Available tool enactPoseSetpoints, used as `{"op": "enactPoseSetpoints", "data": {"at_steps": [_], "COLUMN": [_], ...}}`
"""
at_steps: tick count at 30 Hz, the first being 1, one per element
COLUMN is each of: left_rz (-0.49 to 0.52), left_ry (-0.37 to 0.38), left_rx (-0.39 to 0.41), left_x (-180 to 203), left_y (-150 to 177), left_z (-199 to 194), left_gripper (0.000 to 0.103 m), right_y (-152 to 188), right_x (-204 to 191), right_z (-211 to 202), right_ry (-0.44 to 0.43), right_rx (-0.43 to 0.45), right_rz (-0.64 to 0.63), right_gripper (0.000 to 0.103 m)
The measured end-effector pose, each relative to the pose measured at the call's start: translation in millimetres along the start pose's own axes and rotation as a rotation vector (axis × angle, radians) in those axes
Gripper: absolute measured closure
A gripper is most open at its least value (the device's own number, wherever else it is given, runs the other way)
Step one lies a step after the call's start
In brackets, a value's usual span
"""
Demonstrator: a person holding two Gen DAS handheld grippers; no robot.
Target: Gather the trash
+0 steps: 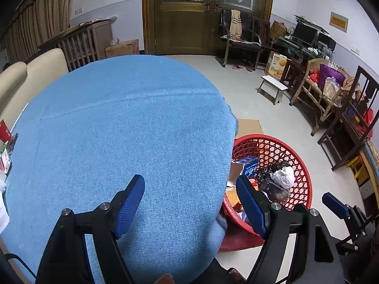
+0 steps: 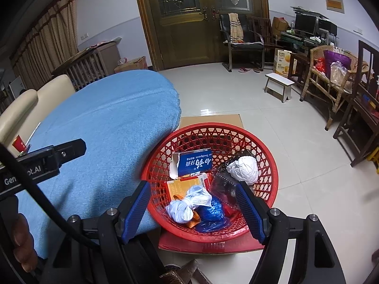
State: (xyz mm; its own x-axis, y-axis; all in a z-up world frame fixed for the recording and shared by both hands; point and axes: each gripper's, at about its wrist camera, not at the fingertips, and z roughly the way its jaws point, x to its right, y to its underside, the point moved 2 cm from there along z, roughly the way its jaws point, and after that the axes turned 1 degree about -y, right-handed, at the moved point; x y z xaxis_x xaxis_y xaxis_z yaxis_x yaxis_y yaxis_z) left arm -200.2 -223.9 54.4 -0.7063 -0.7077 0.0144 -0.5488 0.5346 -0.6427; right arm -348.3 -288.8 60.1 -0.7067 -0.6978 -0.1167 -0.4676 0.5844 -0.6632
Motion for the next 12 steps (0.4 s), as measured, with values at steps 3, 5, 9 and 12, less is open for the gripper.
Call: {"op": "enactPoseSetpoints", "data": {"at_steps": [3,5,9,12], "left_rz": [0.014,0.019,0.029,0.033], "left_ry": [-0.01,-0.009,0.002,0.005], "left_rx": [0.007,0.013,0.037,0.035], "left_x": [1.8,2.7,4.2,5.3], "left_y": [-0.2,-0.1,-1.5,-1.8], "left_z": [-0.8,-1.6,-7.1,-6.7], "left_gripper": [0.023,0.018,0.012,0.012], "right_y": [-0.1,0.1,0.0,0.8], "right_x": [0.3,1.0,1.9,1.8], "right_z": [0.1,0.4,1.6,2.6], "right_ry": [0.001,0.002,0.004,0.006], "right_rx": [-0.002,-0.003,-0.003,-0.008], "right_rz": [0.0,0.001,0.003,0.002], "right_gripper": [0.026,0.026,0.026,0.026]}}
